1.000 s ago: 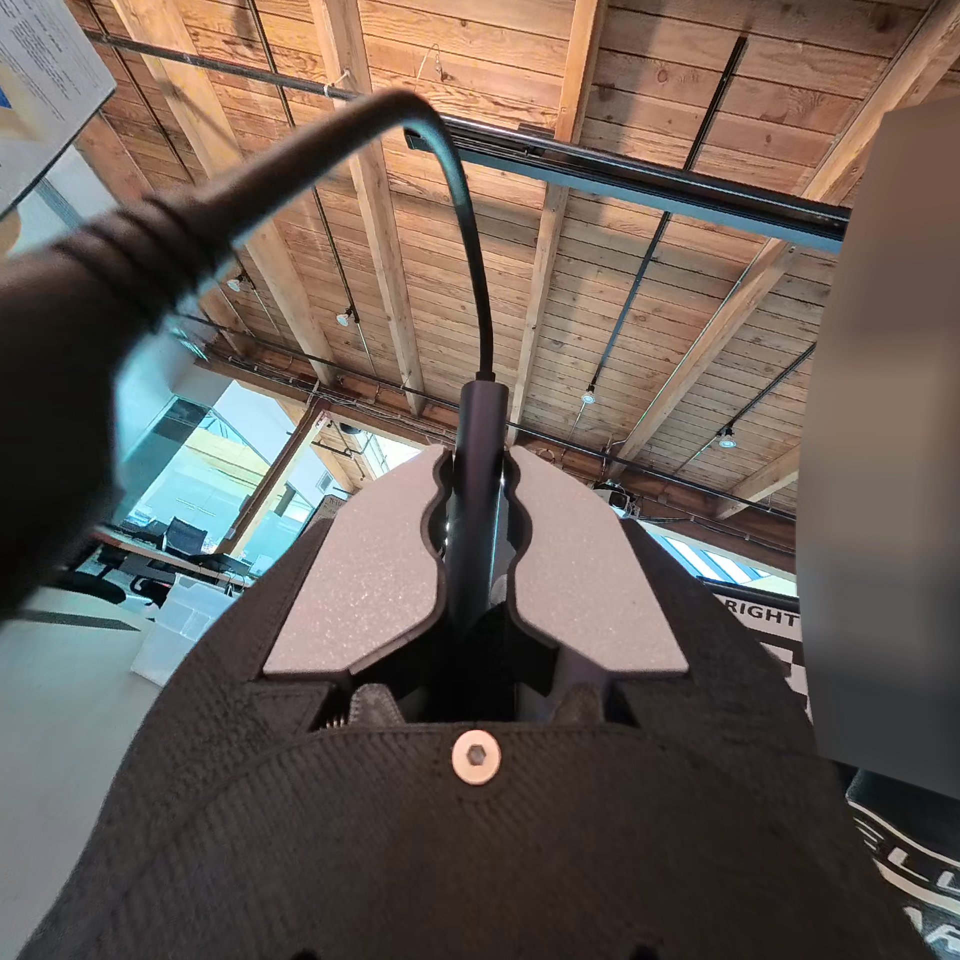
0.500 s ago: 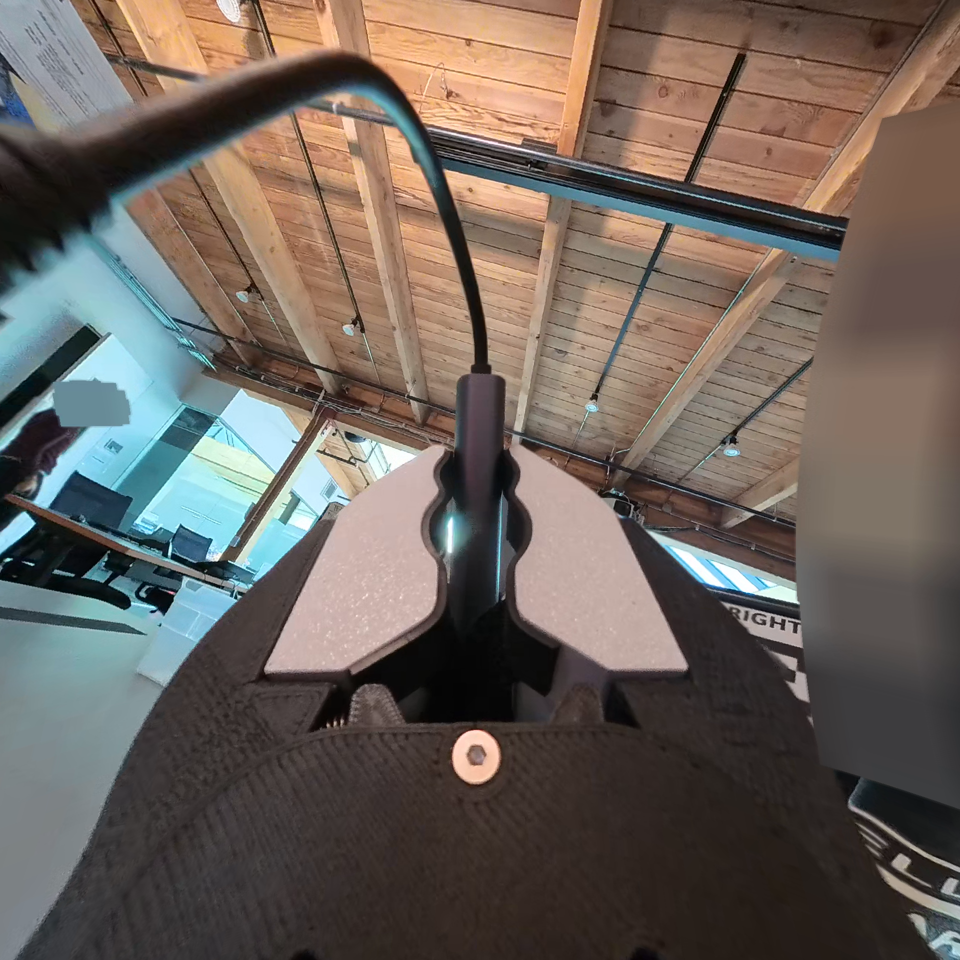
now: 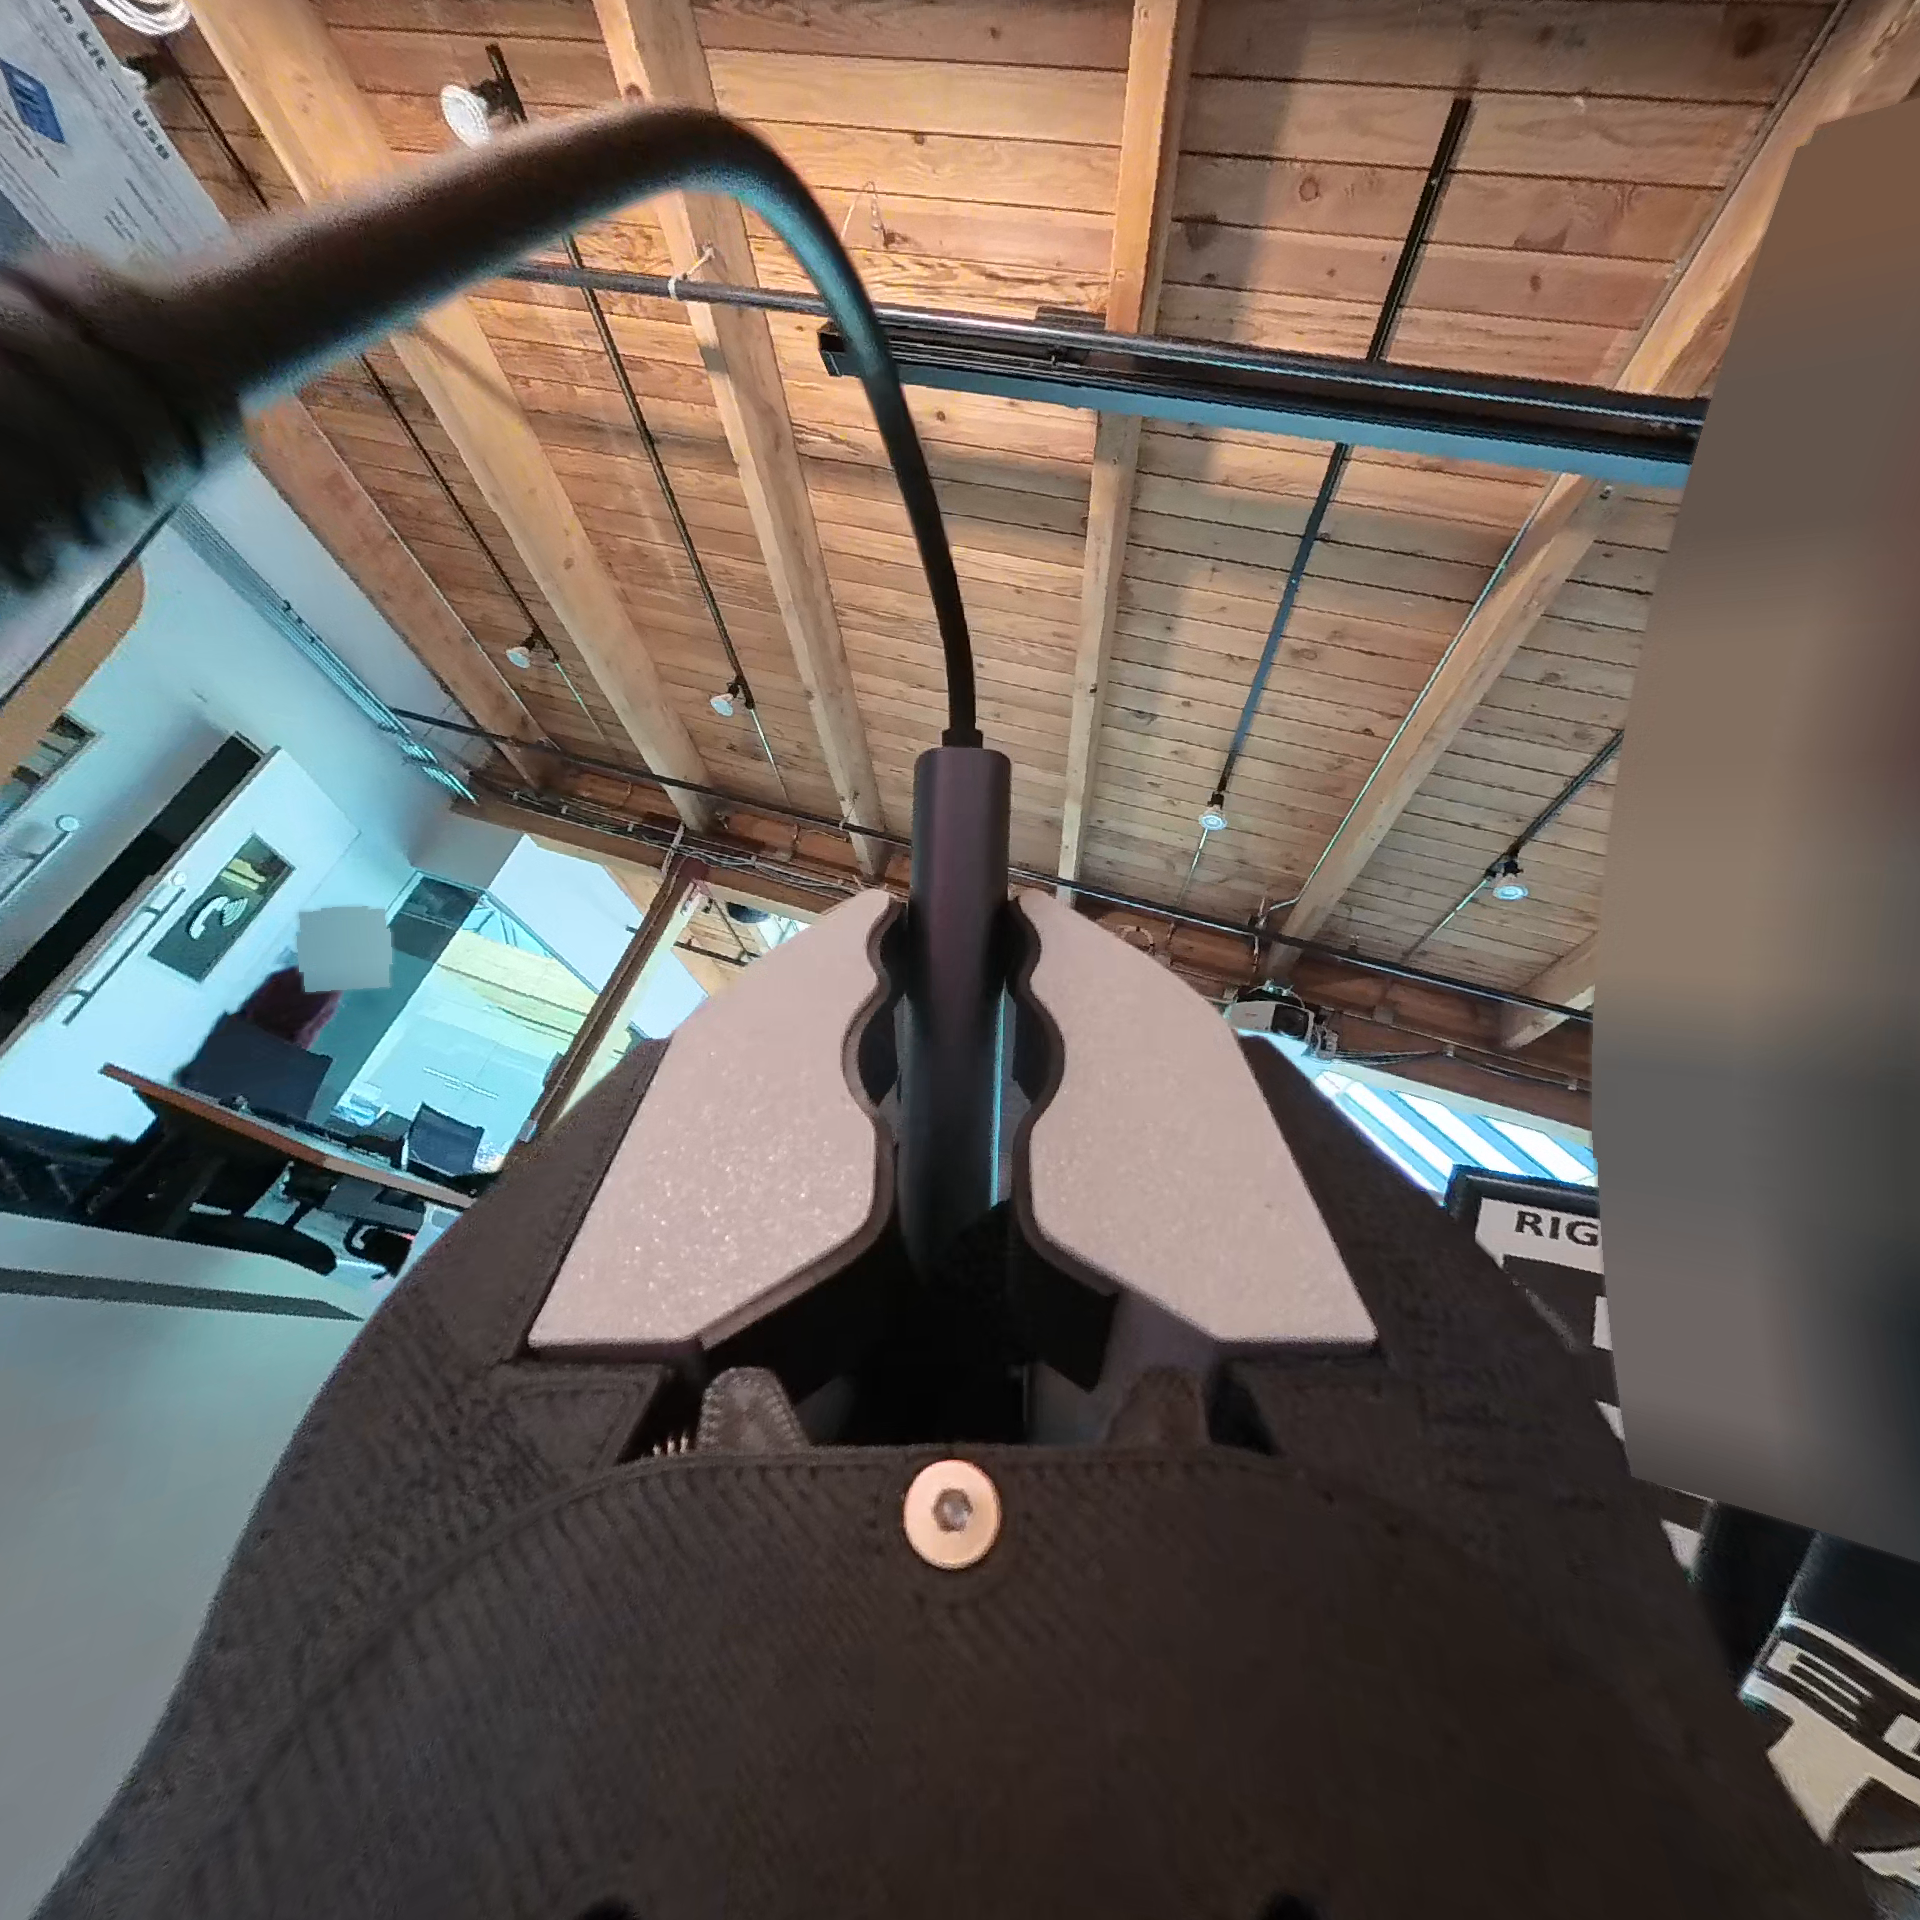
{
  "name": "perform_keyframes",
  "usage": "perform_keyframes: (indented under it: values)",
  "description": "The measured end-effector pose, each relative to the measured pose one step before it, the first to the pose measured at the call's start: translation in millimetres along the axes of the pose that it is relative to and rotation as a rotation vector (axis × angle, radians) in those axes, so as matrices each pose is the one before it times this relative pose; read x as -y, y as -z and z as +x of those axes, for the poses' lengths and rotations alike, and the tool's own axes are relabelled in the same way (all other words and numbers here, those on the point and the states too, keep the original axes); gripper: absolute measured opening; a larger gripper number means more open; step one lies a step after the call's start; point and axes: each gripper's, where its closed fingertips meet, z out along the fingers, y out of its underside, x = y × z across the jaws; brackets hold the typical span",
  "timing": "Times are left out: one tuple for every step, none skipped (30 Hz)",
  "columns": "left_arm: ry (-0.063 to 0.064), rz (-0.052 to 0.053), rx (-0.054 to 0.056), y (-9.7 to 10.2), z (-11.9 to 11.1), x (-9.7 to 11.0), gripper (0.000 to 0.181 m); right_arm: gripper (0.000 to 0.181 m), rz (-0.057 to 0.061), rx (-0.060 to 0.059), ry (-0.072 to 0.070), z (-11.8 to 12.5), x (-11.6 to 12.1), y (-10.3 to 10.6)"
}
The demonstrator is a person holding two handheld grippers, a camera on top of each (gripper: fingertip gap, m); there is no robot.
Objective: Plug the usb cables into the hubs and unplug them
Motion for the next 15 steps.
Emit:
perform_keyframes:
  values:
    - [0.0114, 0.0011, -0.0036, 0.33, -0.25, -0.61, 0.017, 0.007, 0.0012, 0.0055, -0.0078, 0.0, 0.15, 0.21]
    - [0.0195, -0.0023, -0.01, -0.16, 0.4, -1.15, 0.017, 0.007, 0.0088, 0.0122, -0.016, -0.57, 0.68, 1.02]
    - [0.0215, -0.0073, -0.0075, -0.83, 0.25, -1.47, 0.017, 0.006, 0.0175, 0.0097, -0.0218, 0.04, 1.49, 1.32]
    - [0.0165, -0.0147, 0.0048, -1.13, -0.75, -1.78, 0.017, 0.006, 0.0237, 0.0032, -0.0197, 1.47, 2.37, 1.65]
    - [0.0059, -0.0108, 0.0294, -0.72, -3.13, -1.29, 0.017, 0.006, 0.0249, -0.0165, -0.0135, 3.08, 1.76, 2.01]
    - [0.0052, -0.0027, 0.025, -0.21, -2.54, -0.71, 0.016, 0.006, 0.0184, -0.0156, -0.0083, 2.38, 0.71, 1.84]
    - [0.0063, 0.0037, 0.0111, 0.31, -1.0, -0.47, 0.016, 0.006, 0.0068, -0.0008, -0.0109, 1.01, -0.02, 1.1]
    - [0.0035, 0.008, 0.0132, 0.85, -0.97, -0.24, 0.016, 0.006, -0.0005, 0.0015, -0.0169, 1.12, 0.26, 0.77]
    - [0.0055, 0.0043, 0.0097, 0.62, -0.45, -0.63, 0.016, 0.006, 0.0022, 0.0025, -0.0163, 1.04, 0.17, 0.7]
    - [0.0033, -0.0016, 0.0091, 0.71, -0.49, -0.73, 0.016, 0.006, 0.0051, -0.0033, -0.0069, 0.59, 0.33, 0.76]
    - [0.0043, 0.0007, 0.0061, 0.81, 0.07, -0.31, 0.016, 0.005, 0.0049, -0.0074, 0.0027, -0.11, -0.59, 0.9]
    - [0.0062, 0.0074, 0.0009, 1.11, 0.71, 0.71, 0.016, 0.005, -0.0011, -0.005, 0.0043, -0.99, -0.85, 0.13]
    - [0.0104, 0.0096, -0.0029, 0.82, 1.66, 1.03, 0.016, 0.005, -0.0029, 0.002, -0.0033, -1.24, -0.84, -0.87]
    - [0.0064, 0.0067, -0.0068, 0.48, 2.51, 0.88, 0.016, 0.005, -0.003, 0.0038, -0.0059, -2.69, -1.76, -1.21]
    - [0.0019, 0.0129, -0.0206, 0.28, 4.41, 2.12, 0.016, 0.005, 0.0008, 0.0069, 0.006, -2.9, 0.98, -2.38]
